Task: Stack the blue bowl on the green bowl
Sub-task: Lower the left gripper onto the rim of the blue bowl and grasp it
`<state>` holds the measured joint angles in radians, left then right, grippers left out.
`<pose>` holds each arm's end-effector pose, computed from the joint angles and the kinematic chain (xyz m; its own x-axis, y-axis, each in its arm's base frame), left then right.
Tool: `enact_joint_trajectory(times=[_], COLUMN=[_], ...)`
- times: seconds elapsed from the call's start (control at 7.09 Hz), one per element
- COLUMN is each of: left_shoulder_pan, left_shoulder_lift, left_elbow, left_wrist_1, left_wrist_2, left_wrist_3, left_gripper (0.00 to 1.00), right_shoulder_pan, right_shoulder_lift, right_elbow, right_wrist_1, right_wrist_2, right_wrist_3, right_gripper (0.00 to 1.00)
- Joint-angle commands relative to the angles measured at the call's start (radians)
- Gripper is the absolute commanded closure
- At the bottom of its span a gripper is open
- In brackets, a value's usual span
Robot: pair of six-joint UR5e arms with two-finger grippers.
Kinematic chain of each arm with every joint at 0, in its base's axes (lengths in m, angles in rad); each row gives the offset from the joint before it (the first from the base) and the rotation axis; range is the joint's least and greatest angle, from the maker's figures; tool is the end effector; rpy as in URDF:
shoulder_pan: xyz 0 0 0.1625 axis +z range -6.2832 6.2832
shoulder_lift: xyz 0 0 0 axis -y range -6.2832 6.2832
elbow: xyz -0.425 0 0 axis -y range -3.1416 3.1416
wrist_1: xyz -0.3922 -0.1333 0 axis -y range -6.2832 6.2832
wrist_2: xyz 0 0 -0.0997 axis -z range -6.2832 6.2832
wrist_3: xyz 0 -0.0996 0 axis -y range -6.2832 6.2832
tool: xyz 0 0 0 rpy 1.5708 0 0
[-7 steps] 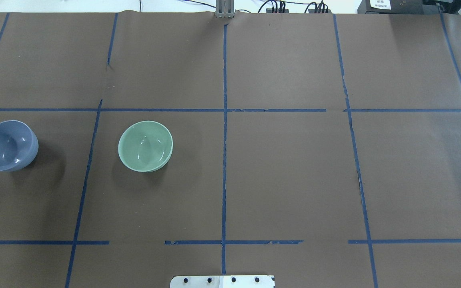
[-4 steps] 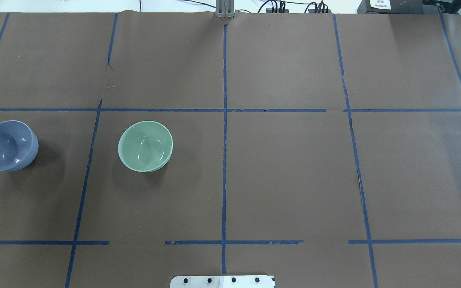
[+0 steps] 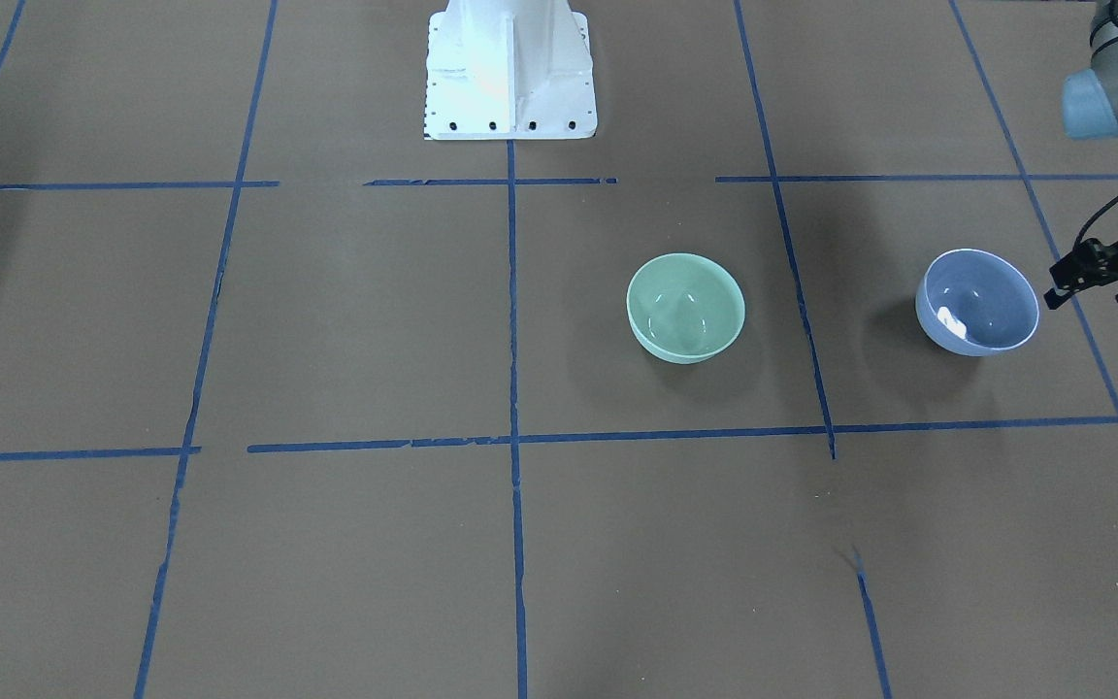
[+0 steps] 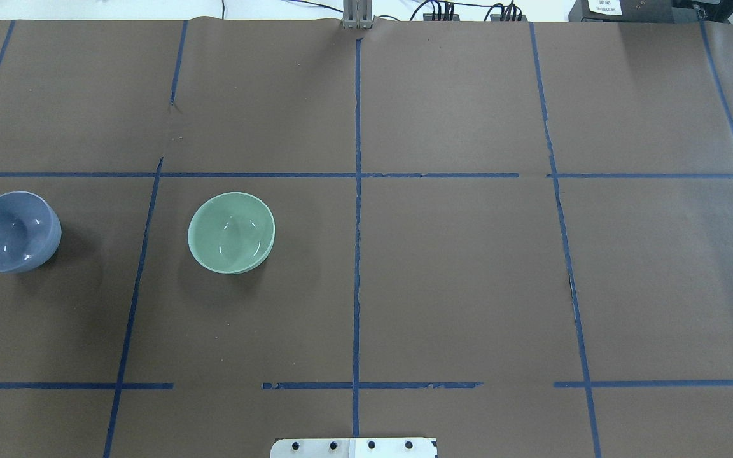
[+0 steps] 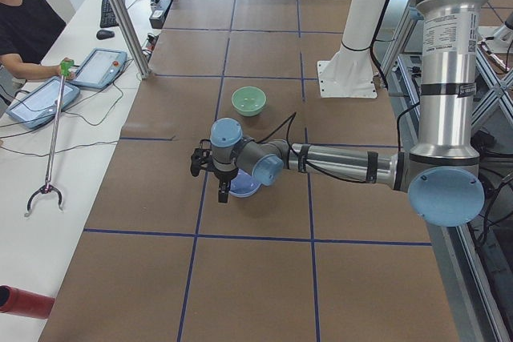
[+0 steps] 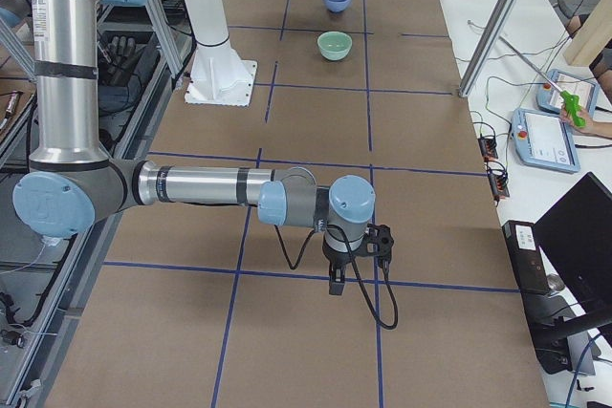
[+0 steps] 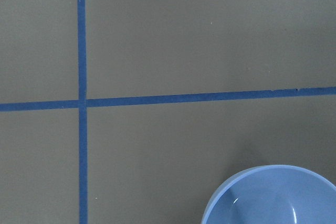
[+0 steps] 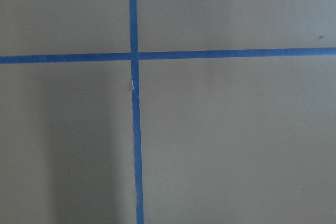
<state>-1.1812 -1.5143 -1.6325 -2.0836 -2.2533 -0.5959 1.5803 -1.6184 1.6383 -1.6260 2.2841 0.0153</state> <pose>0.1221 -0.4829 0.6026 0.6811 0.0320 -0.7314 0.0632 0.9927 0.1023 0.0726 -0.4682 0.6580 0.7557 0.0456 0.6533 -0.0211 0.9988 -0.0453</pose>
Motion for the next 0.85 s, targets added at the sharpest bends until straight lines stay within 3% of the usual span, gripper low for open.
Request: enact_joint_trajectory(times=[0.0, 0.28, 0.42, 0.56, 0.71], left_shoulder_pan=[0.086, 0.103, 0.112, 0.115, 0.114], left_shoulder_lift=[0.008, 0.008, 0.008, 0.009, 0.009], left_elbow=[0.094, 0.100, 0.111, 0.112, 0.111], left_wrist_1=[-0.192, -0.194, -0.197, -0.197, -0.199], left_wrist_2=[0.024, 0.026, 0.026, 0.026, 0.024], left_wrist_3=[-0.113, -0.108, -0.105, -0.101, -0.098], left_gripper=[0.00, 0.17, 0.18, 0.25, 0.51], right_shoulder_pan=[0.000, 0.001, 0.000, 0.000, 0.000], right_shoulder_lift=[0.000, 0.000, 0.000, 0.000, 0.000], right_elbow=[0.000, 0.000, 0.000, 0.000, 0.000], right_wrist_1=[0.000, 0.000, 0.000, 0.000, 0.000], right_wrist_2=[0.000, 0.000, 0.000, 0.000, 0.000], right_wrist_3=[0.000, 0.000, 0.000, 0.000, 0.000], right_gripper=[0.00, 0.00, 0.00, 0.00, 0.00])
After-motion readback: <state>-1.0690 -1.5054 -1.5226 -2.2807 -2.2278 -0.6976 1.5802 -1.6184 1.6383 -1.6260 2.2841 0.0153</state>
